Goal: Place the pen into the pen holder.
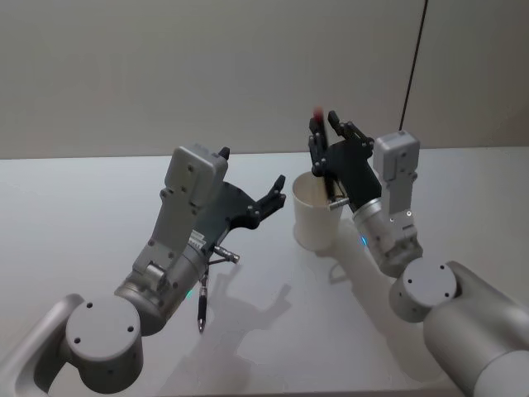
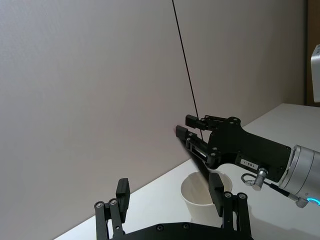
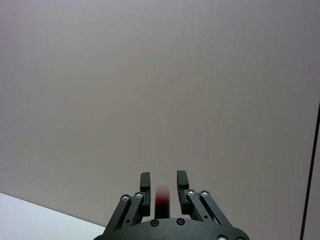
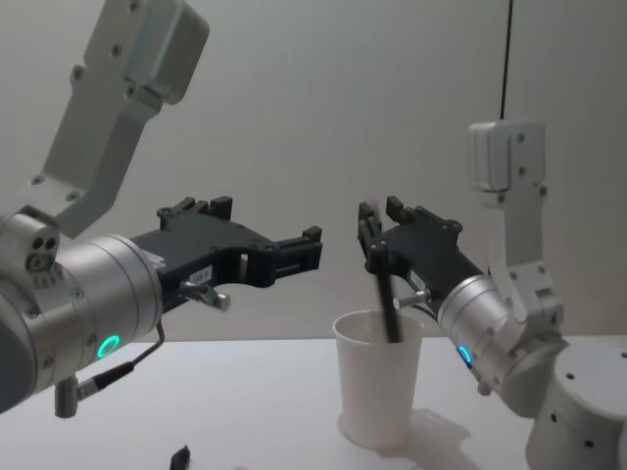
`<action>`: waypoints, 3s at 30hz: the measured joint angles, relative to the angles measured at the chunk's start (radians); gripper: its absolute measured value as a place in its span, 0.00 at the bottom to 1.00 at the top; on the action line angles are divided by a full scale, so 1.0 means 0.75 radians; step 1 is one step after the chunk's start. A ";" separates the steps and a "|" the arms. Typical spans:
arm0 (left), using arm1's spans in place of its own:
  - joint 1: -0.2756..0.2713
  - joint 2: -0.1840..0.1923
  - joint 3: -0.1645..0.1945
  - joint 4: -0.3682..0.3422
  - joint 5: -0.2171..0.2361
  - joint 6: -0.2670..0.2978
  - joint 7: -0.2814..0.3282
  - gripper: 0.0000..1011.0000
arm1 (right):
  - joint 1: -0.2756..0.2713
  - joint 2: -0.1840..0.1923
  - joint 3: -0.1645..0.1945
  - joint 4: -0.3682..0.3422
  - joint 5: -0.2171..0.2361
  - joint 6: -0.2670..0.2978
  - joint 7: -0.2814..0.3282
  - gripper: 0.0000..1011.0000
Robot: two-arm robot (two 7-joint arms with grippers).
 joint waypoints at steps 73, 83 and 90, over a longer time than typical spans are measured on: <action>0.000 0.000 0.000 0.000 0.000 0.000 0.000 0.99 | -0.557 0.266 0.198 -1.131 0.071 1.104 0.112 0.99; 0.000 0.000 0.000 0.000 0.000 0.000 0.000 0.99 | -0.633 0.316 0.230 -1.230 0.061 1.210 0.131 0.99; 0.000 0.000 0.000 0.000 0.000 0.000 0.000 0.99 | -0.674 0.345 0.247 -1.276 0.051 1.253 0.147 0.99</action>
